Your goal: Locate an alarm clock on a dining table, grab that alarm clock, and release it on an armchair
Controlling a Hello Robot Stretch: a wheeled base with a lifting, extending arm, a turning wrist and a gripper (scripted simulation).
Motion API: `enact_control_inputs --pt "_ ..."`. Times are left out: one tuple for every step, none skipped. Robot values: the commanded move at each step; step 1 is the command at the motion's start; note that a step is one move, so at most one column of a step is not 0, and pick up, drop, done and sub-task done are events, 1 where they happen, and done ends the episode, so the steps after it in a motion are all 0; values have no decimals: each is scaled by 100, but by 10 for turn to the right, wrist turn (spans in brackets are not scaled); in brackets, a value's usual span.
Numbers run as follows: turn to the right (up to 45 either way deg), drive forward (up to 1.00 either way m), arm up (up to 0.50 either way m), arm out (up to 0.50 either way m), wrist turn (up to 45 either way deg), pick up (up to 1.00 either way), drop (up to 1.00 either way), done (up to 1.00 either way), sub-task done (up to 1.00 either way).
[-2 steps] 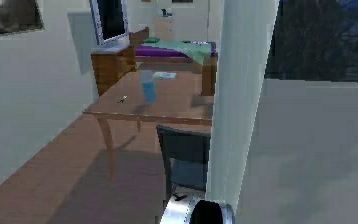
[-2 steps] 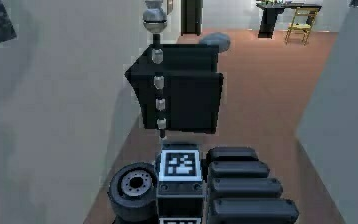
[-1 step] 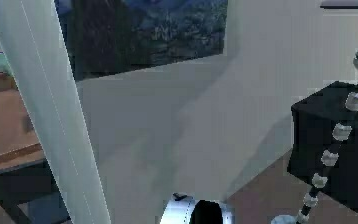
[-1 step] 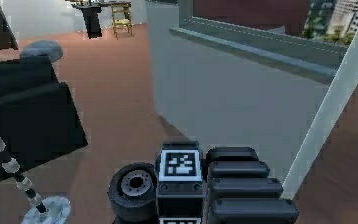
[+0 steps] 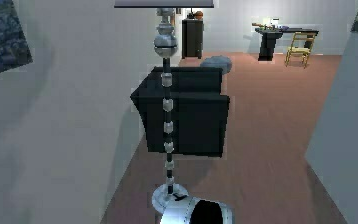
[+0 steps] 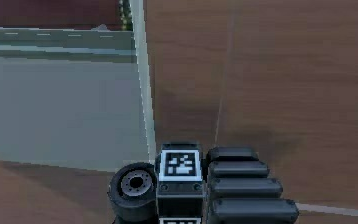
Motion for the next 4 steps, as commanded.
enact_control_inputs --pt "180 0 0 0 0 0 0 0 0" --pt "0 20 0 0 0 0 0 0 0" --pt "-30 0 0 0 0 0 0 0 0" --pt "0 85 0 0 0 0 0 0 0"
